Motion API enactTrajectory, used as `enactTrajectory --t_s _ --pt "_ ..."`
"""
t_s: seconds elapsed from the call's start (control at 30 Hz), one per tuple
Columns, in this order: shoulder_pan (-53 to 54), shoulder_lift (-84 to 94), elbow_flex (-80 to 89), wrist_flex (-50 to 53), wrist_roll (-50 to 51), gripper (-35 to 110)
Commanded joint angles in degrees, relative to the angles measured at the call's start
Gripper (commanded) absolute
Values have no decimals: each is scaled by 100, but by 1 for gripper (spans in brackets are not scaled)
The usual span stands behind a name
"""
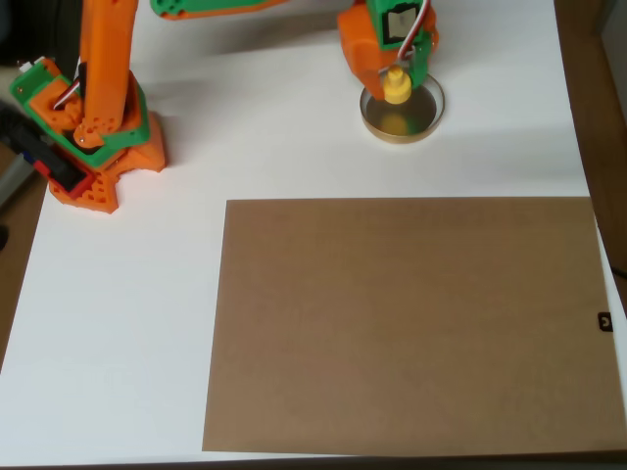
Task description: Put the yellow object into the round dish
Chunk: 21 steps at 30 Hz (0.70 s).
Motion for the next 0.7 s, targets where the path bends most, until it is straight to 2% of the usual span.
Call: enactTrajectory --t_s 0.0,0.2,0.67 --pt "-44 149 -378 114 -35 0" --pt "-70 123 -413 88 0 0" --pt "-123 62 -396 114 -62 21"
